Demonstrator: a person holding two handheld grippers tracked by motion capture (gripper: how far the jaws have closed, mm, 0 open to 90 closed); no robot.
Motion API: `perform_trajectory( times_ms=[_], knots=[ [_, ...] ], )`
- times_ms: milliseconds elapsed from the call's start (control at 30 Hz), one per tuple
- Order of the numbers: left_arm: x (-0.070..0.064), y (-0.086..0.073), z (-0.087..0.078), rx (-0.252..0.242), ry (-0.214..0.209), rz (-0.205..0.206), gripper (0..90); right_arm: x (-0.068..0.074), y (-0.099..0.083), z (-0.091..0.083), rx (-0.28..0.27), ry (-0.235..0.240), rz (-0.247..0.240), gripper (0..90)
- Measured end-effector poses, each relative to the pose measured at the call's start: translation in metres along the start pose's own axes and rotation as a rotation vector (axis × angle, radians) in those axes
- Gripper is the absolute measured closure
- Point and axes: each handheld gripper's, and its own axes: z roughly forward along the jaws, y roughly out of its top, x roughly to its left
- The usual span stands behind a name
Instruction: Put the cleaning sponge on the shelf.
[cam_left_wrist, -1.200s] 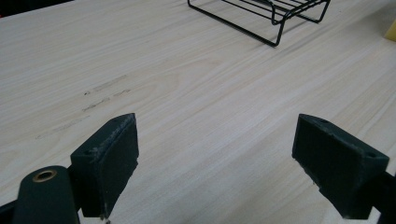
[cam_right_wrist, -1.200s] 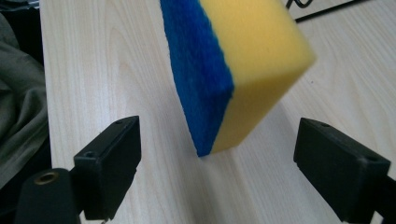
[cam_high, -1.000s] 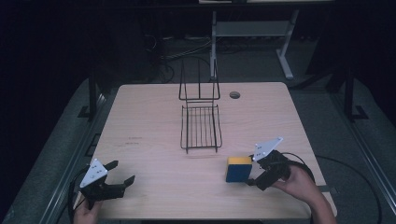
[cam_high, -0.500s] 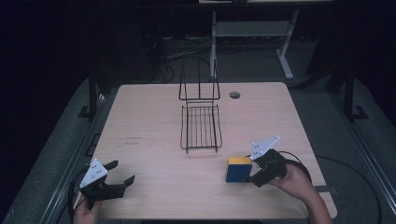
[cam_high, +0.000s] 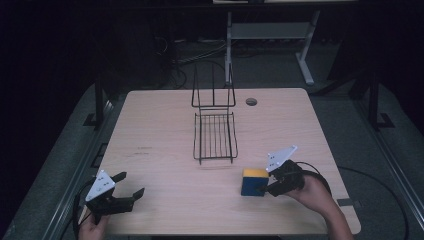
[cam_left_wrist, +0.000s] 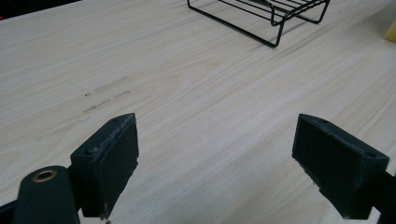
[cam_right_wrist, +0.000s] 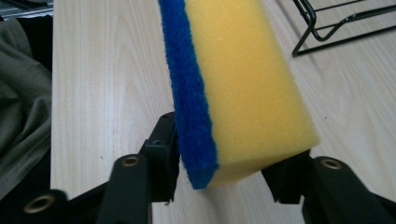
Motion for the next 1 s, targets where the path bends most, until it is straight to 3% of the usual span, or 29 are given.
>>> perform_trajectory(
  times_ms=[33, 467, 1000],
  knots=[
    [0.0, 0.0, 0.0, 0.002, -0.001, 0.0, 14.1, 0.001, 0.0, 0.0, -0.003, 0.01, -0.013, 55.9],
    [-0.001, 0.0, 0.001, -0.001, -0.004, 0.001, 14.1, 0.001, 0.008, -0.008, -0.025, 0.018, -0.021, 56.5],
    [0.001, 0.0, 0.0, -0.003, -0.001, -0.001, 14.1, -0.016, 0.038, -0.005, -0.024, 0.053, -0.057, 56.4]
  ],
)
